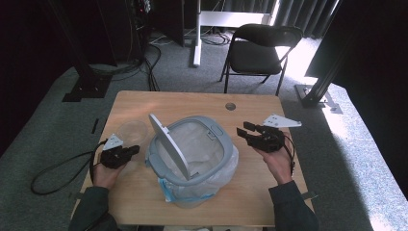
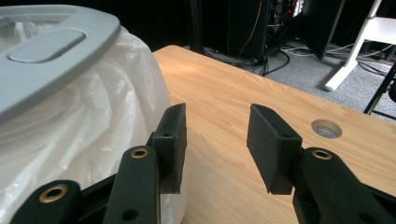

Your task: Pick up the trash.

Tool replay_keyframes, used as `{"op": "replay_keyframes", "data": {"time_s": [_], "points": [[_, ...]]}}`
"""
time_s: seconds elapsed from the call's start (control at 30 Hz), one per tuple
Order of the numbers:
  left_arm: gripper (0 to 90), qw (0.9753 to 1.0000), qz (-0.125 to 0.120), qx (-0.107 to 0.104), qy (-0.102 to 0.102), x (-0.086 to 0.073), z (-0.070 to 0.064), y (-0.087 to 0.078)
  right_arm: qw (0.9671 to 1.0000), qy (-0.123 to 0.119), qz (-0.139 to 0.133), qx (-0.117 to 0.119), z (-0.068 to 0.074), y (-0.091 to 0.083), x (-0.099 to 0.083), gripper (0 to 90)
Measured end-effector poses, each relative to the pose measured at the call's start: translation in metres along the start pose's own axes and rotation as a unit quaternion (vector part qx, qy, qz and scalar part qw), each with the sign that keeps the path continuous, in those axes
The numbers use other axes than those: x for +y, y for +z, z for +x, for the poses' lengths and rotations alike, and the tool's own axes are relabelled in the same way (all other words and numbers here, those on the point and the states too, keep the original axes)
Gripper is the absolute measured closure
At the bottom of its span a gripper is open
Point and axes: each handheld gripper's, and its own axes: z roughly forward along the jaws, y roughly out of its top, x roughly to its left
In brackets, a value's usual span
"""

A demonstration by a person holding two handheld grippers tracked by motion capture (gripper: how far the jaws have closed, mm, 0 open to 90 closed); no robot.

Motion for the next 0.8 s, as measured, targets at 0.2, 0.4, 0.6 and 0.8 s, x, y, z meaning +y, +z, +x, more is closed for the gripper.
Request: {"op": "replay_keyframes", "data": {"time_s": [0.2,0.4,0.6,0.8], "points": [[79.4,0.9999,0.013,-0.003,0.007,-0.001,-0.006,0.007,1.0,0.004,0.001,-0.005,-0.002,0.0,-0.004,56.7],[71.9,0.9994,-0.027,-0.003,-0.023,0.0,-0.002,-0.014,1.0,0.006,-0.001,-0.007,-0.003,-0.004,-0.006,56.5],[66.7,0.9957,-0.081,-0.021,-0.041,0.008,-0.01,-0.051,0.9998,0.013,0.0,-0.012,-0.007,-0.005,-0.011,55.9],[61.2,0.9955,-0.077,-0.055,-0.009,0.022,-0.033,-0.059,0.9998,0.016,-0.001,-0.01,-0.007,-0.004,-0.013,55.8]]}}
